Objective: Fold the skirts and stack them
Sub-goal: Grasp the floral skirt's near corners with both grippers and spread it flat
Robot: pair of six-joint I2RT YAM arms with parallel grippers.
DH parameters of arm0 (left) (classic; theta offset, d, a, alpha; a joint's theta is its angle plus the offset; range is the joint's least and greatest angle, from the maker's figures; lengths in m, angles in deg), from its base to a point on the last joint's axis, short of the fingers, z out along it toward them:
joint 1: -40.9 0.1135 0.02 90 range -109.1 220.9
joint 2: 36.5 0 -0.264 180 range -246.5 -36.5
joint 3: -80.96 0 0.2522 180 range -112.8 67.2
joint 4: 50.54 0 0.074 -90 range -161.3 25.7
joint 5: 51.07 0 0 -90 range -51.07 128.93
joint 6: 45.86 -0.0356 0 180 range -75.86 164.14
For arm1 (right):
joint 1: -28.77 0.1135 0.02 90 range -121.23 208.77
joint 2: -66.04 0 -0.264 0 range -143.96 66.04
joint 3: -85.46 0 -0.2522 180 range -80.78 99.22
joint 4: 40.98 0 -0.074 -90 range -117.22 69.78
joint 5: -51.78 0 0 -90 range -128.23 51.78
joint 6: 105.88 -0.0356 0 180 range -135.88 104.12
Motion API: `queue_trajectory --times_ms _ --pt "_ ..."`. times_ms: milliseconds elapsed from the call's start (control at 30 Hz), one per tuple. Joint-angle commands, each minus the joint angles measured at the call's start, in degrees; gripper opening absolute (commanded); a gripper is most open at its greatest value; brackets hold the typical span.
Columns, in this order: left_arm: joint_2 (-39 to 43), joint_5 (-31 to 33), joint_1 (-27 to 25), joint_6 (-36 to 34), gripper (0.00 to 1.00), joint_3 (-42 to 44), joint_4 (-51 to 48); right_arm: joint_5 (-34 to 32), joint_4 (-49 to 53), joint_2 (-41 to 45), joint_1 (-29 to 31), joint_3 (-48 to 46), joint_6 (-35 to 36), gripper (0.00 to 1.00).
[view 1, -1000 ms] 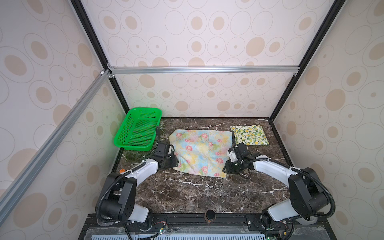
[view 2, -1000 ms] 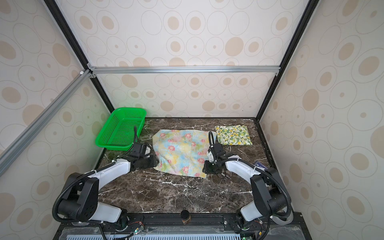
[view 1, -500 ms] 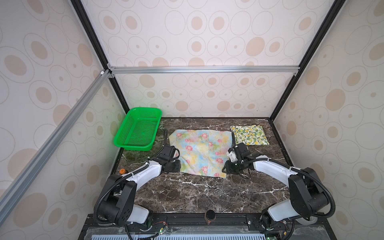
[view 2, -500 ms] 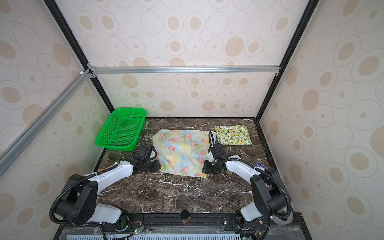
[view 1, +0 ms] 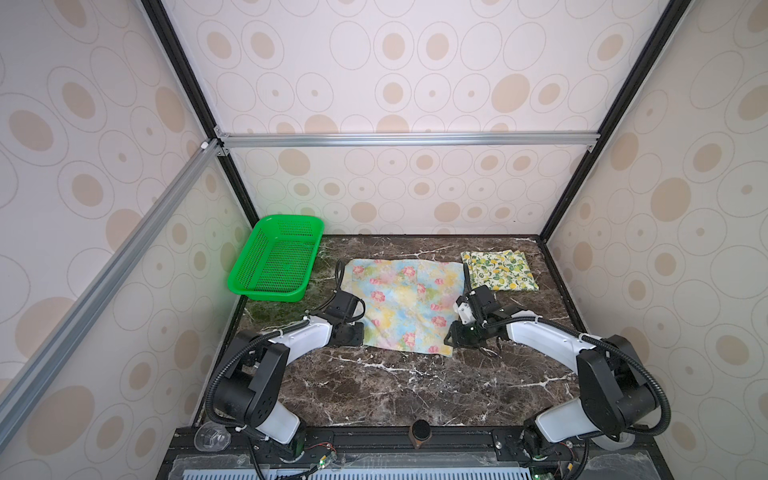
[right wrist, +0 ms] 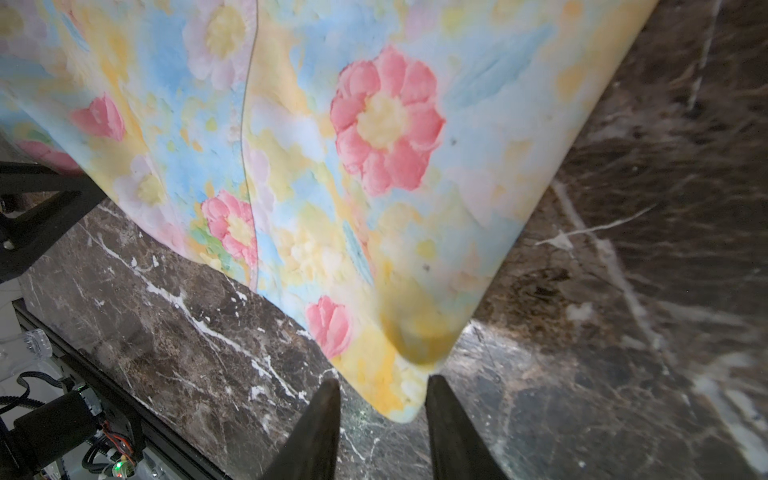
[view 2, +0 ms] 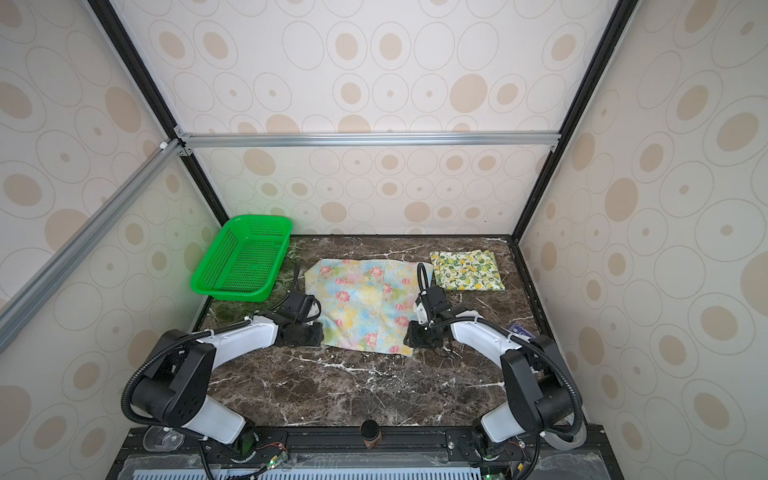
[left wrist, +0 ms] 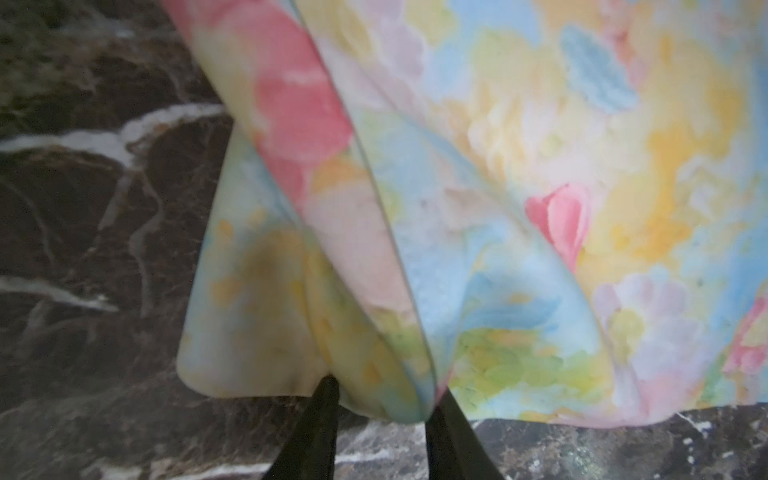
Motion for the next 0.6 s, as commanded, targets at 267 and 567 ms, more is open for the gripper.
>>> queue_trajectory --times_ms 267,567 --pt "-2.89 4.63 -1.5 -2.41 0.12 -2.43 -1.84 -0.7 0.83 0.31 -0.11 -0.17 -0.06 0.37" --pt "0.0 3.55 -1.77 -1.51 0.03 -6.56 -5.66 -0.68 1.7 2.59 -0.12 -1.45 -0.41 0.44"
